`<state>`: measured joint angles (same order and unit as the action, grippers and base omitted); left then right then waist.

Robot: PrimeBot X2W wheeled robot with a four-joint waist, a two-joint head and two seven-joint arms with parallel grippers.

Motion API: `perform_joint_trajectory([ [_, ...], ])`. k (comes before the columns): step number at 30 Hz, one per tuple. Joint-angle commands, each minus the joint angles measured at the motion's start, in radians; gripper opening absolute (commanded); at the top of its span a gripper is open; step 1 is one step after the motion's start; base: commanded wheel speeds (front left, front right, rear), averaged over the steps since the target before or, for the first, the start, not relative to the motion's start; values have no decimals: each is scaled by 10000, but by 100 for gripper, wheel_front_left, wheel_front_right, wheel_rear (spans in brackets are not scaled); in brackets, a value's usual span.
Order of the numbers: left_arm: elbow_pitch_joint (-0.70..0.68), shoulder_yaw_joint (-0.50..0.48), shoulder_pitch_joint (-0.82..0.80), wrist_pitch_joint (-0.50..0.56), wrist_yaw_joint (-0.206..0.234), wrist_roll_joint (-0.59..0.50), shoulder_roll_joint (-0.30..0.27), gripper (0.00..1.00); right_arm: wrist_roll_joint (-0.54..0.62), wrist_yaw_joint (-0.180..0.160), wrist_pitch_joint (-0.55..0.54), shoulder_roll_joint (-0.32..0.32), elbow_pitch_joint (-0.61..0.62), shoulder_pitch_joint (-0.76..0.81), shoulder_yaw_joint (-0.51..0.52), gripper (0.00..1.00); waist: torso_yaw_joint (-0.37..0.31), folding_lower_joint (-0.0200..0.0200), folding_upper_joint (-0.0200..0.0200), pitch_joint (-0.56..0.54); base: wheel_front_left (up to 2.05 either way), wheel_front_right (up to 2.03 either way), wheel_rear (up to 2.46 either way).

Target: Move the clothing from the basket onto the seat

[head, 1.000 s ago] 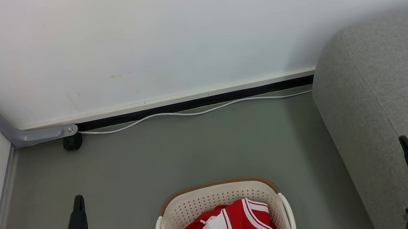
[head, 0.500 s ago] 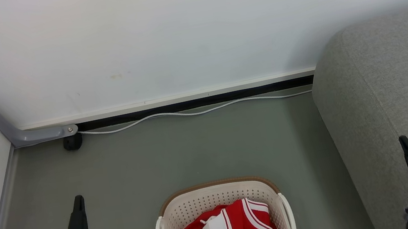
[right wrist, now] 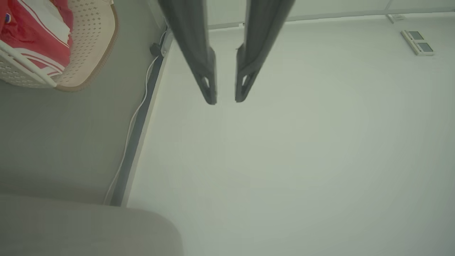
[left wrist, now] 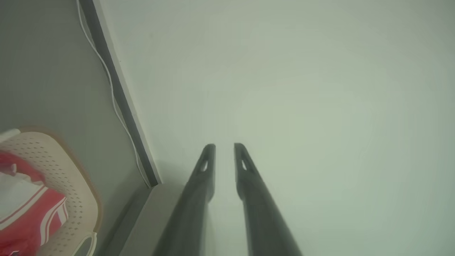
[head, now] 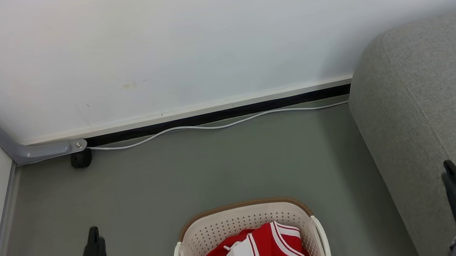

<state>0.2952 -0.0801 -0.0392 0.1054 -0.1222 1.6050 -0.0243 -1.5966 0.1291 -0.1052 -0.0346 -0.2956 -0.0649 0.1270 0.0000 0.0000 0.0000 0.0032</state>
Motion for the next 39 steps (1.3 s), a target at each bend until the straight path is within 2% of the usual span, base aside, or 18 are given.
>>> perform_joint_trajectory([
  [1, 162, 15, 140, -6, 0, -2, 74, 0, -1, 0, -1, 60, -160, 112, -24, 0, 0, 0, 0, 3, 0, 0, 0],
  [2, 304, 22, 269, -7, 0, -2, 126, 100, -1, 0, -2, 113, -286, 217, -37, 100, -1, 0, 0, 5, 0, 0, 0],
  [10, 340, 155, 45, -213, -5, -81, 104, 100, 28, 1, -39, 5, -222, 22, -35, 100, -5, 22, 0, 1, 0, 0, 0],
  [13, 371, 195, -39, -301, -7, -188, 95, 100, 100, 1, -12, -49, -182, -49, -75, 100, -8, 4, 0, 22, 0, 0, 0],
  [18, 416, 259, -194, -448, -10, -457, 79, 100, 244, 2, 109, -207, -103, -187, -210, 100, -12, 0, 0, 55, 0, 0, 0],
  [32, 536, 399, -575, -859, -20, -1824, 36, 100, 886, 4, 843, -968, -110, -685, -1287, 100, -29, 0, 0, 113, 0, 0, 0],
  [39, 503, 507, -753, -1065, 107, -2814, 14, 100, 1595, 5, 1063, -1261, -238, -976, -1612, 100, -48, 0, 0, 155, 0, 0, 0],
])
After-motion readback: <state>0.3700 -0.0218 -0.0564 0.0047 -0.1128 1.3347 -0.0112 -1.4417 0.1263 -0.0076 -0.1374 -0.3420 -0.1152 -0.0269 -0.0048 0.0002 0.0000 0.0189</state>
